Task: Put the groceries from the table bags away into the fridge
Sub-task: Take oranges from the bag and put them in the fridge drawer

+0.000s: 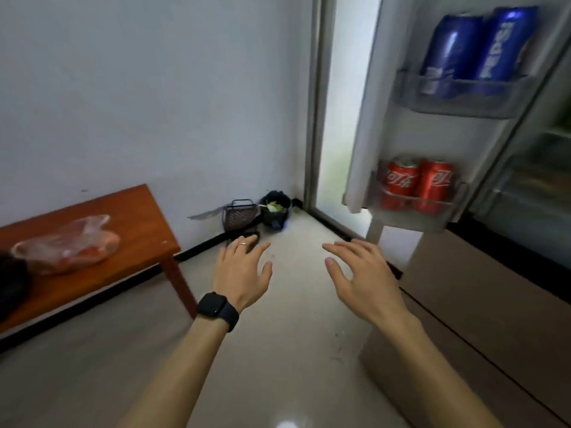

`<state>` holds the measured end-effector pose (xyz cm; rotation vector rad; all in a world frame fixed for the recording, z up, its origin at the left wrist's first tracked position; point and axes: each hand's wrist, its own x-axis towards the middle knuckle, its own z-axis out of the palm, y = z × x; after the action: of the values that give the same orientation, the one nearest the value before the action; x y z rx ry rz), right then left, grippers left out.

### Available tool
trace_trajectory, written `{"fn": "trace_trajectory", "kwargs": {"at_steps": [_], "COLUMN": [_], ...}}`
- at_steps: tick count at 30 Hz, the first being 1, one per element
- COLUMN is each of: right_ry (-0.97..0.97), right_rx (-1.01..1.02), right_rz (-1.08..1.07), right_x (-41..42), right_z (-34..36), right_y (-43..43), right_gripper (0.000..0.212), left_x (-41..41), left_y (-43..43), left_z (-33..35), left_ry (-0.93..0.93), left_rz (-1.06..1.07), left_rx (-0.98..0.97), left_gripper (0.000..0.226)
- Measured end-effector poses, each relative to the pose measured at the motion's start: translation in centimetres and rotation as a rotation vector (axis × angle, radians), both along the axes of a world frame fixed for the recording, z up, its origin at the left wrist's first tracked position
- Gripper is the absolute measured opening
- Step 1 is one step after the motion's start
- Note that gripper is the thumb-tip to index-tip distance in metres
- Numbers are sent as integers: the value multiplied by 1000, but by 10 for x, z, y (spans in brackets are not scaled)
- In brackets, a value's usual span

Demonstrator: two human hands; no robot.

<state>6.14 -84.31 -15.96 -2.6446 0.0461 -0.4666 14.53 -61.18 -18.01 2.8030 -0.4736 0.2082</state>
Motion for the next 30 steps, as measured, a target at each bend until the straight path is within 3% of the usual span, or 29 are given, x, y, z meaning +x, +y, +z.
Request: {"fn": "trace_trajectory", "kwargs": {"at_steps": [7, 15, 21, 30], "right_ry": [53, 91, 157, 264], "right_rx": [-30, -21, -6, -6], "right_rz": [326, 499, 531, 573], "right_x": [60, 112, 144, 224], "right_z": [-10, -24, -35, -62], "right_y": [197, 402, 491, 556], "right_gripper": [41, 41, 43, 46], "left_x": [-6, 11, 38, 114], "left_y": [214, 423, 515, 586], "left_z": [-2, -10, -19, -39], "left_ry": [26, 16, 64, 122], "left_rz": [348, 503, 519, 478], "left_rx": [-15, 23, 45, 46], "left_gripper": [49, 49, 50, 50]}}
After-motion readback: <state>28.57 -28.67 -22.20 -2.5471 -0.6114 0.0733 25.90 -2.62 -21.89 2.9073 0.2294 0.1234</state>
